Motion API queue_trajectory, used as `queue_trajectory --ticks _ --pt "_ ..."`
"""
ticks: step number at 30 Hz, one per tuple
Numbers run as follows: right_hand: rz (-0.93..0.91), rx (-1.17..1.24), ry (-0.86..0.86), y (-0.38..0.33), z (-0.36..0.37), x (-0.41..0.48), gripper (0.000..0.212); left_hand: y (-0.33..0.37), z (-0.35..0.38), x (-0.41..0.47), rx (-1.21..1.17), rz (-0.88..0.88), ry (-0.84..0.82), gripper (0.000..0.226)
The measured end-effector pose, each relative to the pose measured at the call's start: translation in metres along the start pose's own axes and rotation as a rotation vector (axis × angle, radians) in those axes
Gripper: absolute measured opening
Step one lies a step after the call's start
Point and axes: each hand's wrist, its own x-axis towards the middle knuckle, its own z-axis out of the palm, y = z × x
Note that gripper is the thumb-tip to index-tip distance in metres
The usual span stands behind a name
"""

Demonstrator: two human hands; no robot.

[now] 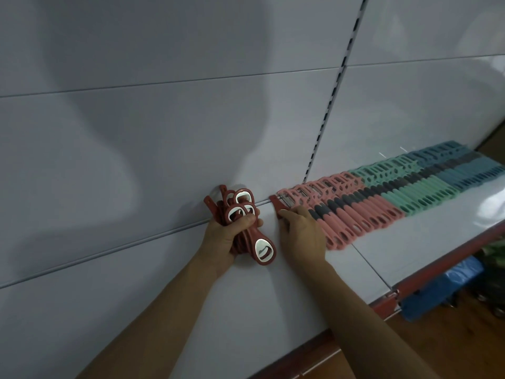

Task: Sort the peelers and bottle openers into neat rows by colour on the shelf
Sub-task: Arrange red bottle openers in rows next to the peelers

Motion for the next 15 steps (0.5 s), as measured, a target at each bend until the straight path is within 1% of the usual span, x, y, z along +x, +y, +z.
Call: queue_trajectory --ticks 7,15 --pt "-0.009 0.021 -0.015 -0.0008 -0.0036 -0.0019 0.025 0.0007 -0.0009 0.0002 -0.002 -0.007 -0.008 0.039" --pt "0.031 0.021 -0.042 0.0001 -0.0009 0.0044 0.028 0.0016 0.0001 -0.001 -0.003 -0.011 0.0 0.046"
